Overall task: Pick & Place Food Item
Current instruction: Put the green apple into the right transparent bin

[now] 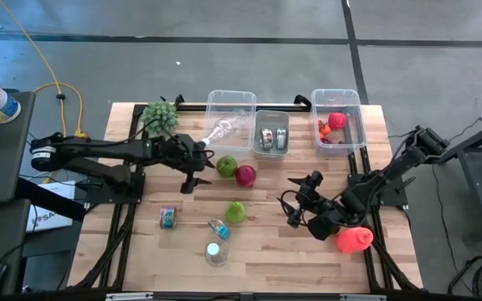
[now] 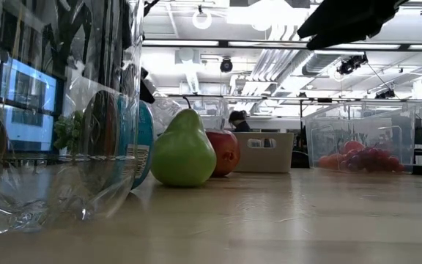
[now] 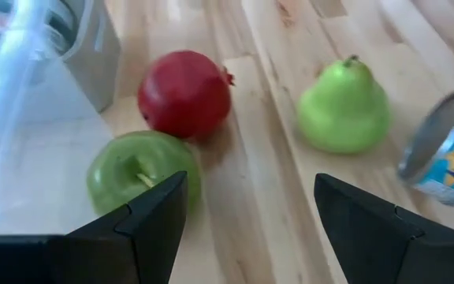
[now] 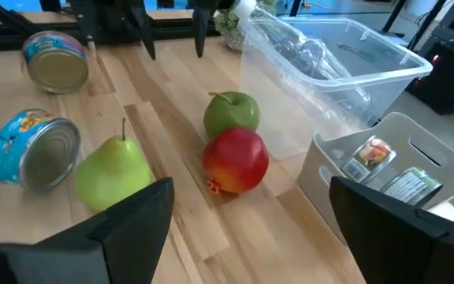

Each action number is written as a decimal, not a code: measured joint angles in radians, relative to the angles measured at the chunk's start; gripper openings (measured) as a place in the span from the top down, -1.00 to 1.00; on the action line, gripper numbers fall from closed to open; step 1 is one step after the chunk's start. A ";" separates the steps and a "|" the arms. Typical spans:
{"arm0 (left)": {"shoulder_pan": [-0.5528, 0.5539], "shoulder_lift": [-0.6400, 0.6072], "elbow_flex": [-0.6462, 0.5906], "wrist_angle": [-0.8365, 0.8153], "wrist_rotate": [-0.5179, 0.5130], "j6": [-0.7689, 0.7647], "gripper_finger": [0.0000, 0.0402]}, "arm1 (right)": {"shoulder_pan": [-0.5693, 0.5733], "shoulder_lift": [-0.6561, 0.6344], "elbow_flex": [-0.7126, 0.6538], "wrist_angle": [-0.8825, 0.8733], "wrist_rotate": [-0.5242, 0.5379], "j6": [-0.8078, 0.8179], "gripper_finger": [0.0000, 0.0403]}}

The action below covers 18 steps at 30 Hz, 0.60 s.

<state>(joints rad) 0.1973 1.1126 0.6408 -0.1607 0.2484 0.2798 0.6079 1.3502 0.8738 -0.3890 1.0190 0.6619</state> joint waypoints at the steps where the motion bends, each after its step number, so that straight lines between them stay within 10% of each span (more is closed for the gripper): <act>1: 0.006 0.000 -0.012 0.023 0.000 0.000 -0.33 | -0.003 0.000 0.000 0.006 0.000 -0.009 -0.64; 18: 0.037 0.198 -0.056 0.298 -0.003 -0.019 -0.33 | -0.007 0.000 0.000 0.005 -0.001 -0.065 -0.64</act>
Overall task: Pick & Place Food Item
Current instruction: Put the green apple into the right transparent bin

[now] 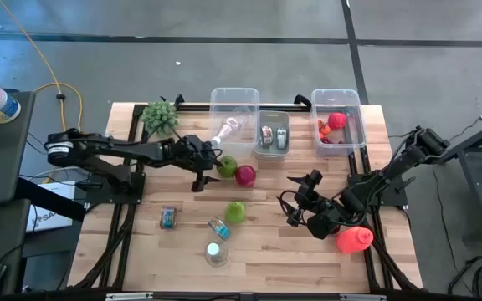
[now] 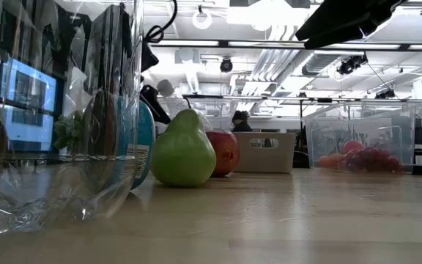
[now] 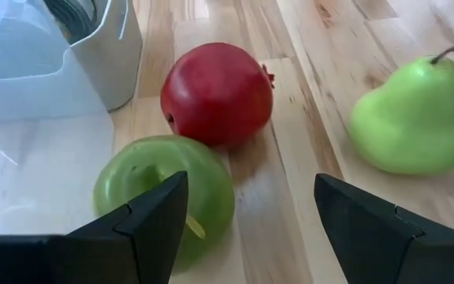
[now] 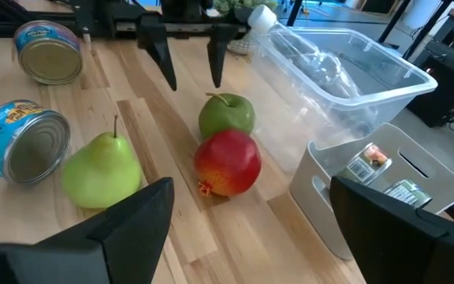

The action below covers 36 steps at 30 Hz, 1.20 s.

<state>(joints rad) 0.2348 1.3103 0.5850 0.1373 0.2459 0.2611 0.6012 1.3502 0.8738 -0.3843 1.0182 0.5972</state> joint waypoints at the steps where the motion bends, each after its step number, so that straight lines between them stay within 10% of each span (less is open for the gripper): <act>1: 0.000 0.013 0.000 0.010 0.000 0.000 -0.33 | 0.000 0.000 0.000 0.000 -0.002 0.000 -0.64; 17: -0.051 0.061 0.001 0.021 -0.030 -0.053 -0.33 | 0.001 0.000 0.000 -0.008 -0.007 0.000 -0.64; 27: -0.173 0.061 0.001 0.050 -0.473 -0.056 -0.33 | 0.001 0.000 -0.063 0.037 -0.008 0.005 -0.64; 36: -0.173 0.061 0.001 0.094 -0.519 -0.085 -0.33 | 0.001 0.000 -0.075 0.064 -0.007 0.002 -0.64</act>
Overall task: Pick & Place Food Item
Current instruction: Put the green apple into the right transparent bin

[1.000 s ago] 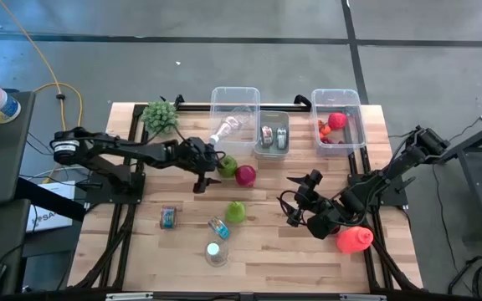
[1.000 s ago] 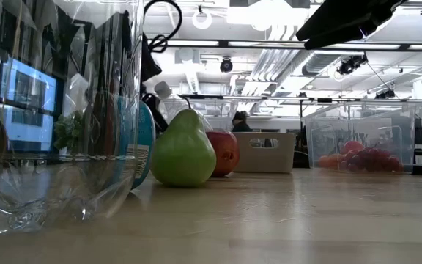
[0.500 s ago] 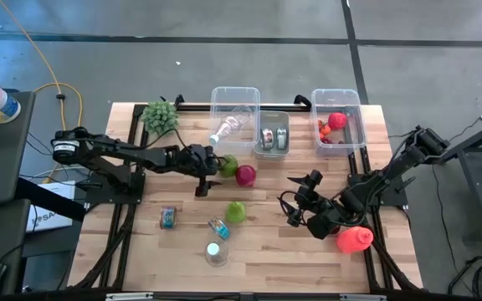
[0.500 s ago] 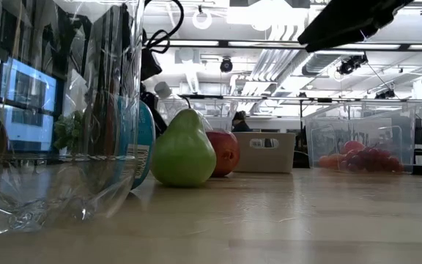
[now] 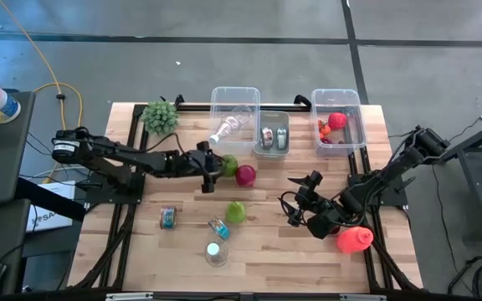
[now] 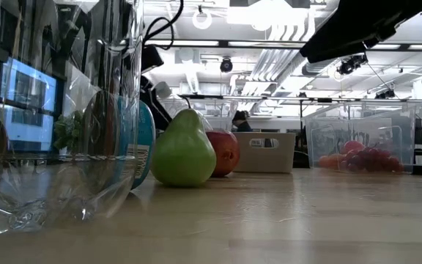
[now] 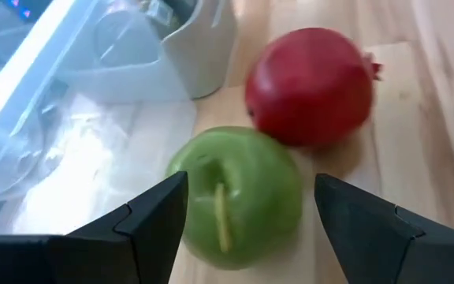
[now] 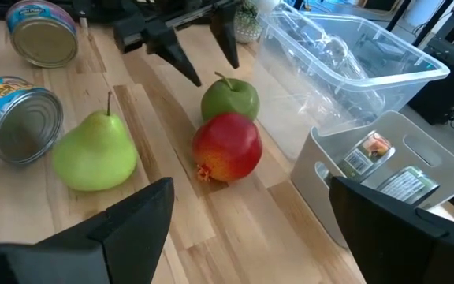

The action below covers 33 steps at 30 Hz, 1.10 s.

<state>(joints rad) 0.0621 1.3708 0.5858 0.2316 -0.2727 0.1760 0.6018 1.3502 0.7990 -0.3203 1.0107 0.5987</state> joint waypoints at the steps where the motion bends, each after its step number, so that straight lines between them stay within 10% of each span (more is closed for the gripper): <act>1: 0.006 0.000 0.000 -0.002 0.000 -0.016 -0.33 | 0.000 0.000 0.000 0.000 0.000 0.000 -0.64; 33: 0.048 0.084 0.002 0.007 0.059 -0.008 -0.08 | 0.000 0.000 0.000 0.019 0.000 -0.002 -0.64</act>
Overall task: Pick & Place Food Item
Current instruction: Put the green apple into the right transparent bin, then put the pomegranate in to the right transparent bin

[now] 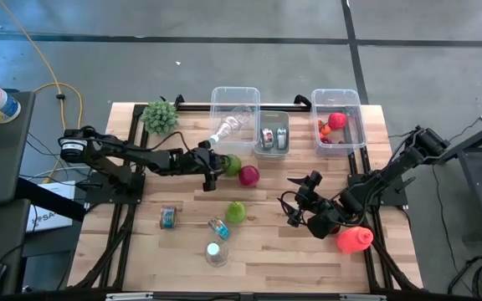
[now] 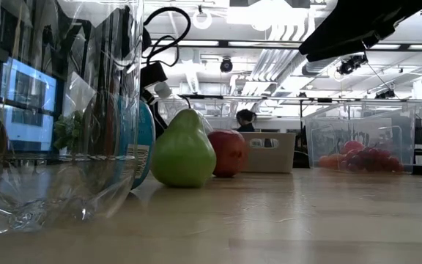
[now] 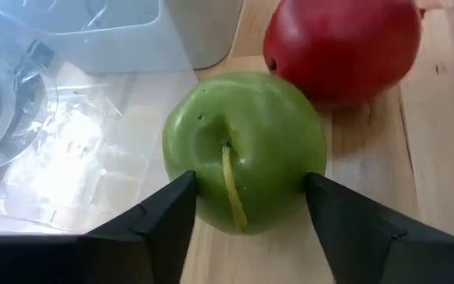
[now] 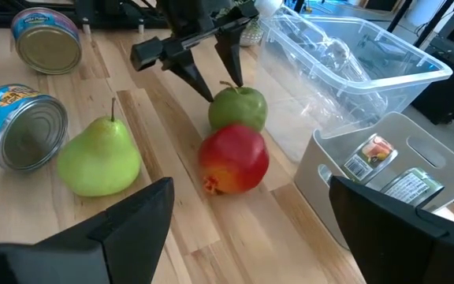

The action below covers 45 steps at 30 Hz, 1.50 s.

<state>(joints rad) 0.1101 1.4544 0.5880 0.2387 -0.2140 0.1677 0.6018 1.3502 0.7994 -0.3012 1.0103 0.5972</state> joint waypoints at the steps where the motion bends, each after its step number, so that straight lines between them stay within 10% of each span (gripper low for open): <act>1: -0.001 0.000 -0.001 -0.009 0.003 -0.003 -0.03 | 0.000 0.000 0.000 0.000 0.000 -0.001 -0.64; 18: -0.004 0.002 -0.004 -0.048 -0.020 -0.007 0.80 | 0.000 0.000 0.000 0.000 0.000 -0.004 -0.64; 34: -0.003 0.002 -0.003 -0.020 0.028 -0.058 0.80 | 0.000 0.000 0.000 0.000 -0.028 0.009 -0.64; 45: -0.004 0.001 -0.003 -0.020 0.043 -0.122 0.31 | -0.003 0.000 -0.004 0.031 -0.051 0.011 -0.64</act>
<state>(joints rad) 0.1059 1.4555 0.5854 0.2184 -0.1707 0.0460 0.5984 1.3502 0.7950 -0.2699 0.9592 0.6077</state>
